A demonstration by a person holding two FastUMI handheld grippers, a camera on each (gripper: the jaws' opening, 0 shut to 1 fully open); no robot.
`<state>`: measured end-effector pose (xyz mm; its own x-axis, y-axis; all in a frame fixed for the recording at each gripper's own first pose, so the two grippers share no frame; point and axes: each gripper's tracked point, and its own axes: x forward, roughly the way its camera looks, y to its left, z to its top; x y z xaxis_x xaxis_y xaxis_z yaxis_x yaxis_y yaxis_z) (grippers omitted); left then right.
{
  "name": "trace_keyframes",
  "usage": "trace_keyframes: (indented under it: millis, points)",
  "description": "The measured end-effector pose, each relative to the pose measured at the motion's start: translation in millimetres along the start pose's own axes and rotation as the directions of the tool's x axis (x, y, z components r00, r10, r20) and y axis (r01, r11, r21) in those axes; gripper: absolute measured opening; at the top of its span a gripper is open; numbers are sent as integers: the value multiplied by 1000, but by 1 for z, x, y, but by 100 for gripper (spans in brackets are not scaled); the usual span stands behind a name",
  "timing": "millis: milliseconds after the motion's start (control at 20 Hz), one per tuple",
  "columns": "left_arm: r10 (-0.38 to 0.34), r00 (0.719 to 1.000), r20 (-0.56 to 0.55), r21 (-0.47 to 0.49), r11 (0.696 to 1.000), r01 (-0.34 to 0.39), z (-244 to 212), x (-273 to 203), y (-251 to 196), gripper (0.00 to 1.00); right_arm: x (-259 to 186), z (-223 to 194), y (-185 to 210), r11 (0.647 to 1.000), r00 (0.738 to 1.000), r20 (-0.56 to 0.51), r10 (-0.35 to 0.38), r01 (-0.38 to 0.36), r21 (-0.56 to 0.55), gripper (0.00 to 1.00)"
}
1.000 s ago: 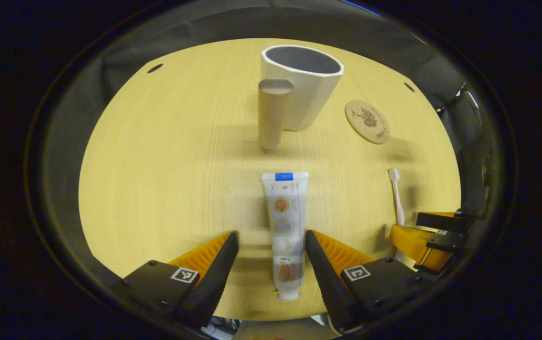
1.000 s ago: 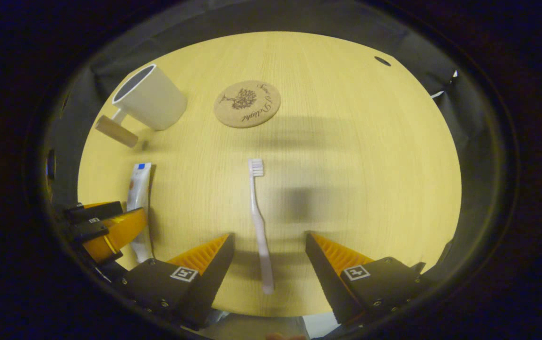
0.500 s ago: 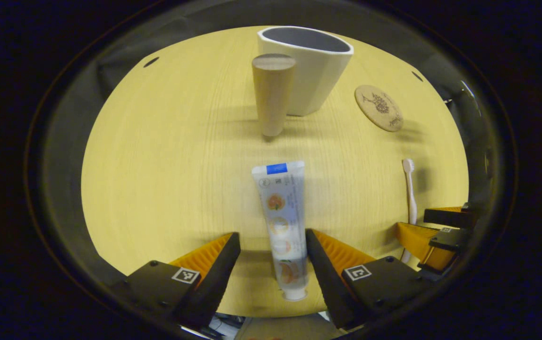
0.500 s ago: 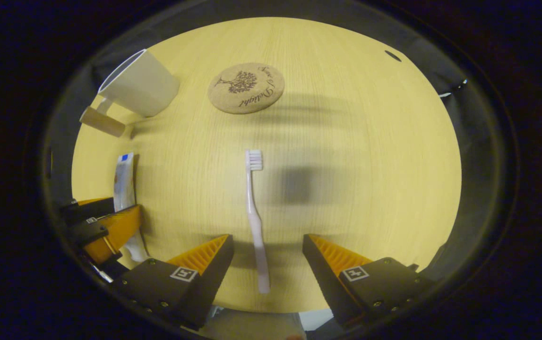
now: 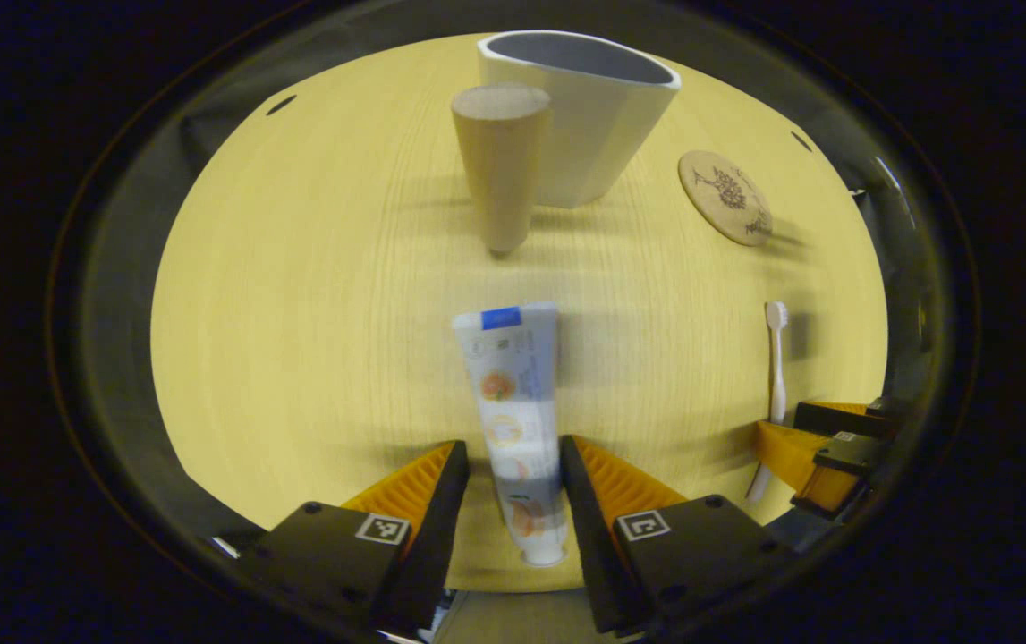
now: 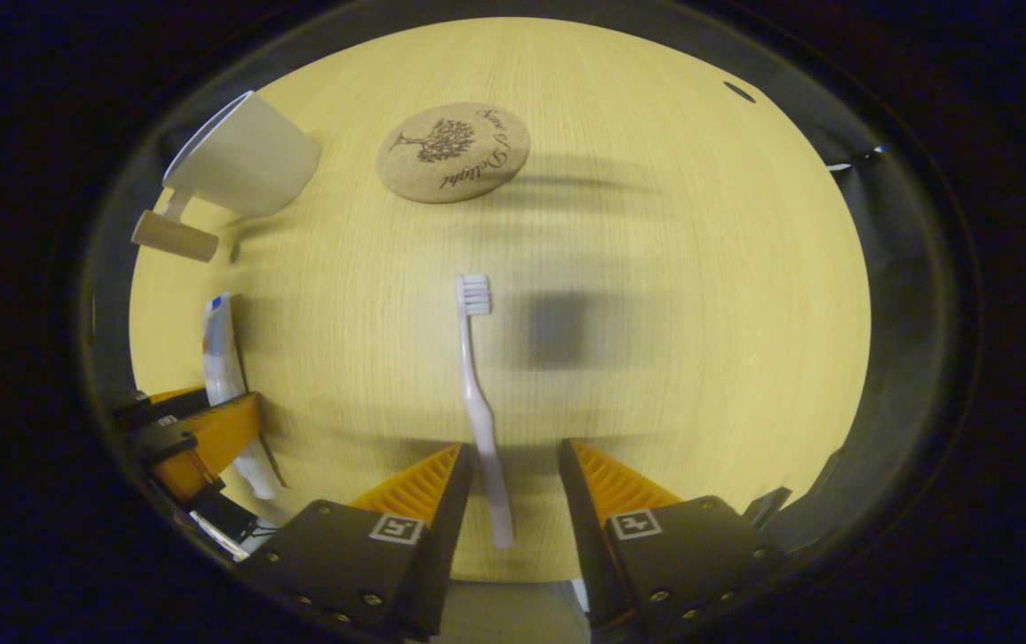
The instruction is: Put the toothbrush and toothpaste on the desktop into the cup, then pick up the cup and place it on the coaster on the desktop.
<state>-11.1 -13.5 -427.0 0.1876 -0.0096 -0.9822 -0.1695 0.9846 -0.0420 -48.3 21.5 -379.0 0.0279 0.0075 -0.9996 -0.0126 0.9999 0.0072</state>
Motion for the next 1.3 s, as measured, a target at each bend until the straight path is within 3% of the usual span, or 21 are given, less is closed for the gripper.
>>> trace_keyframes:
  millis: [50,150,200,250,350,400,800,1300]
  points:
    - [0,1000,-2,0,1000,0,-1,0,-1,57,-2,-1,-3,1000,1000,-7,-5,5,1,53]
    - [-3,1000,-11,-1,1000,2,-2,0,-5,51,-2,2,-7,999,1000,0,-16,16,32,30]
    - [-4,1000,-1,7,1000,4,-1,2,-5,46,-1,-2,-7,999,1000,-13,-9,9,42,11]
    - [-3,1000,-9,2,1000,3,-3,2,-6,41,-2,-1,-7,999,1000,-17,-3,4,41,11]
    - [-5,1000,2,-5,1000,6,-2,1,-5,40,-1,-1,-7,999,1000,-16,2,-1,35,11]
    - [-6,1000,1,-4,1000,6,-2,-1,-5,30,-1,-2,-7,1000,1000,-18,3,-3,30,11]
    - [-13,1000,17,-16,1000,13,-7,-15,1,31,-1,2,-8,999,1000,-11,12,-12,37,10]
    - [-26,982,190,34,999,20,33,-127,-12,31,-1,5,-8,999,1000,-6,21,-21,35,10]
